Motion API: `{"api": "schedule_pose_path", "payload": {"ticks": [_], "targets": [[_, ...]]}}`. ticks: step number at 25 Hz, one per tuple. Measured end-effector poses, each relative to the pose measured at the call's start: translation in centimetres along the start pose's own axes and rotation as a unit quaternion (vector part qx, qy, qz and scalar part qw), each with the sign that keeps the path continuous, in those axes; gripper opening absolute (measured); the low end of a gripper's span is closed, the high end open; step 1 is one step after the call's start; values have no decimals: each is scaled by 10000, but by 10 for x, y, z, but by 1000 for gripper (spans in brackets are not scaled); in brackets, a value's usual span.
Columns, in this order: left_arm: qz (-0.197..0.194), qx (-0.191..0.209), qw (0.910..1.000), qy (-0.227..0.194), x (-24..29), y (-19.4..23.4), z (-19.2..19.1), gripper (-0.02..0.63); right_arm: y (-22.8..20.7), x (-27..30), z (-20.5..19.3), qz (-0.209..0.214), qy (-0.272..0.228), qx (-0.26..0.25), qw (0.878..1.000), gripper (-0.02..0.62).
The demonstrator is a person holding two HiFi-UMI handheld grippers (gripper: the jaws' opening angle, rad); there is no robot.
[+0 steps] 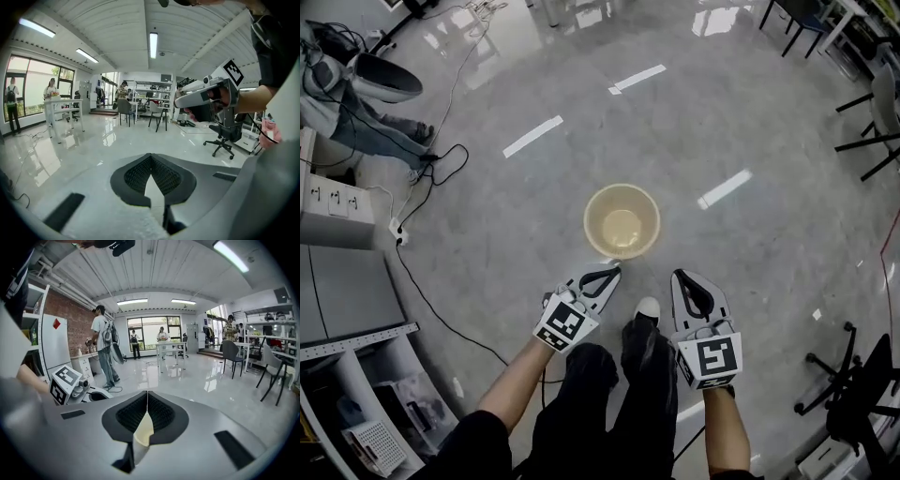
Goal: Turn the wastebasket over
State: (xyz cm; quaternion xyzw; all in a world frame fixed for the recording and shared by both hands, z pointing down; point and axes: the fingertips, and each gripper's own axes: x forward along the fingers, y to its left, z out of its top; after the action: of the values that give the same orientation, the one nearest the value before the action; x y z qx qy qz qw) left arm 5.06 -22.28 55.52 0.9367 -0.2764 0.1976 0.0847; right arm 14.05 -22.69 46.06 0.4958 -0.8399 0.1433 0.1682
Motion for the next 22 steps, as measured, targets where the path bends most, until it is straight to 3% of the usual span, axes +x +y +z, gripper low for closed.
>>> {"api": "schedule_pose_path", "payload": {"ticks": [7,14,18,22], "targets": [[-78,299,9994,-143,76,27,-110,6,-31,87,-96,52,-249,-363,9990,12],[-404,715,9966,15,136,34,-209,6,-44,153,-183,82,-451,-929,9946,12],[-569,839,9948,13,158,33,-239,6,-48,177,-212,176,-525,-783,9954,12],[-706,1004,9920,304,170,24,-264,6,-51,180,-224,175,-510,-731,9959,12]]}}
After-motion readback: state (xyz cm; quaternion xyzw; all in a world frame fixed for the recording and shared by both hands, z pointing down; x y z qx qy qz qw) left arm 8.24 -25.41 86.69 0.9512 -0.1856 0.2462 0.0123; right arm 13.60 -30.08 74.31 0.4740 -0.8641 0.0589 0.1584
